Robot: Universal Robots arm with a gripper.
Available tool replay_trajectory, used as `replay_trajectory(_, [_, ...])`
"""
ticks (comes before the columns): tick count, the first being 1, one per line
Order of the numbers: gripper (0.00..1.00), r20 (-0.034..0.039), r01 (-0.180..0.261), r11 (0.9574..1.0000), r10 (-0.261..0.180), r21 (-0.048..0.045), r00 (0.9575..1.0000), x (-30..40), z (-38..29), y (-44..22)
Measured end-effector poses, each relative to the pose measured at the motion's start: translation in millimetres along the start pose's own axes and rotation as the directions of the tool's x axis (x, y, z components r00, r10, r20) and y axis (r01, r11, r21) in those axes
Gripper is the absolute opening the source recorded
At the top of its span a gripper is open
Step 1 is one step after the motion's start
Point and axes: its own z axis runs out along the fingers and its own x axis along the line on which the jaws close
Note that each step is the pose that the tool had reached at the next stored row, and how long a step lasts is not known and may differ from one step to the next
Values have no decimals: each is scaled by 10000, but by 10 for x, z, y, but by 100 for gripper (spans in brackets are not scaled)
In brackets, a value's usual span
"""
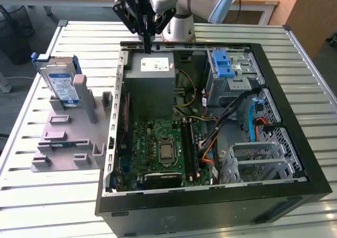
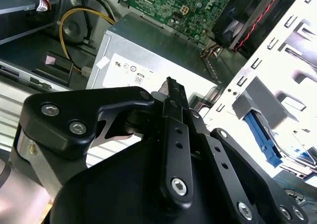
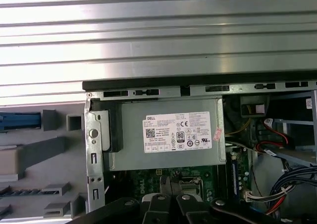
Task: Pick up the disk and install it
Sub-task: 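Reach for the disk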
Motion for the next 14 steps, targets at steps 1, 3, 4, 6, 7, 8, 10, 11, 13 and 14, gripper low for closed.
replay_trajectory(1, [11,0,0,10000,0,-1,10000,4,0,1])
replay_trajectory(3, [11,0,2,10000,-2,-1,10000,5,0,1])
replay_trajectory(4, [11,0,2,10000,-2,-1,10000,5,0,1])
replay_trajectory(6, [11,0,1,10000,-1,0,10000,6,0,0])
replay_trajectory(7, [11,0,1,10000,-1,-1,10000,7,0,0])
replay_trajectory(8, [11,0,-1,10000,1,0,10000,11,0,0])
replay_trajectory(10, [11,0,0,10000,0,0,10000,32,-1,-2])
replay_trajectory(11, [11,0,1,10000,-1,0,10000,45,-1,-1])
replay_trajectory(13, [11,0,0,10000,0,0,10000,69,-1,-1])
replay_trajectory(14, [11,0,0,10000,0,0,10000,81,-2,-2])
